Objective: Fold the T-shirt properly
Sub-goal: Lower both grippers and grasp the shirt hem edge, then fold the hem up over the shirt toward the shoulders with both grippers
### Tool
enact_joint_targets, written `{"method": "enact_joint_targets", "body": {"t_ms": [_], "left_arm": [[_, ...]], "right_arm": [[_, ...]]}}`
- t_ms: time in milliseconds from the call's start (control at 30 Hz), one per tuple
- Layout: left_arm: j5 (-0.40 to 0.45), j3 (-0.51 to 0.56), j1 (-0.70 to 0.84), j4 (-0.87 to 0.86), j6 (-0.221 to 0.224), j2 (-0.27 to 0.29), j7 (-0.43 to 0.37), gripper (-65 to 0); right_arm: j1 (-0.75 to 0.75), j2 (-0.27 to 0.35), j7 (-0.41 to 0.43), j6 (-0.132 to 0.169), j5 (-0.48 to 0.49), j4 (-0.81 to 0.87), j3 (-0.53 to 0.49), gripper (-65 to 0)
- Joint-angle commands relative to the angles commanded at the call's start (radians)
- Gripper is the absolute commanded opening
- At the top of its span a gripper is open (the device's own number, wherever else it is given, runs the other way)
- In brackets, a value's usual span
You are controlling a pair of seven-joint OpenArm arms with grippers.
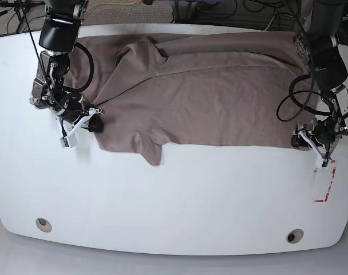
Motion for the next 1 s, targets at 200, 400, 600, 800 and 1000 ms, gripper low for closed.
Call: {"method": "enact_joint_targets", "body": {"t_ms": [200, 400, 600, 800, 1000], "left_arm": [[0.0, 0.034, 0.0, -0.002, 0.0, 0.0, -0.015, -65.0], [-0.008, 0.029, 0.0, 0.009, 0.0, 0.002, -0.014, -65.0], [-0.008, 0.026, 0.002, 0.112, 0.0, 0.002, -0.005, -65.0], [-0.009, -0.003, 0.023, 0.245, 0.0, 0.005, 0.087, -65.0], [-0.009, -0.058, 0.031, 0.354, 0.0, 0.037, 0.178, -65.0]], "right_arm": [[0.002, 0.002, 0.0, 0.0, 0.0, 0.002, 0.0, -62.1], [0.003, 0.002, 0.0, -0.003, 0.002, 0.035, 0.0, -64.5], [0.003, 0.002, -0.018, -0.006, 0.002, 0.127, 0.0, -65.0], [0.005, 0.006, -0.072, -0.006, 0.002, 0.203, 0.005, -65.0], [-0.003, 0.008, -0.11, -0.008, 0.002, 0.279, 0.008, -65.0]]}}
